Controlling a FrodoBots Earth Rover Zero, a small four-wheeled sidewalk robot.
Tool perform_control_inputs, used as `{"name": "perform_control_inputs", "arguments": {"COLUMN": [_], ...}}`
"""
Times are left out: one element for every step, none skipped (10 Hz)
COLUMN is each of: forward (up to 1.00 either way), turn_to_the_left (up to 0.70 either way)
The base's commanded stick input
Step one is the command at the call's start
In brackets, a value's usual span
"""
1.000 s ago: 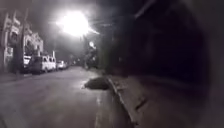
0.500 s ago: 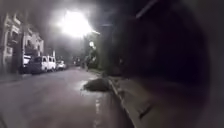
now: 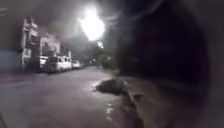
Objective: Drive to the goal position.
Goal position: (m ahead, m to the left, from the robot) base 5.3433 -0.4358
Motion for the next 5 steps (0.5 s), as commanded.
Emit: {"name": "perform_control_inputs", "arguments": {"forward": [0.50, 0.50, 0.50, 0.50, 0.50], "turn_to_the_left": [0.00, 0.00, 0.00, 0.00, 0.00]}}
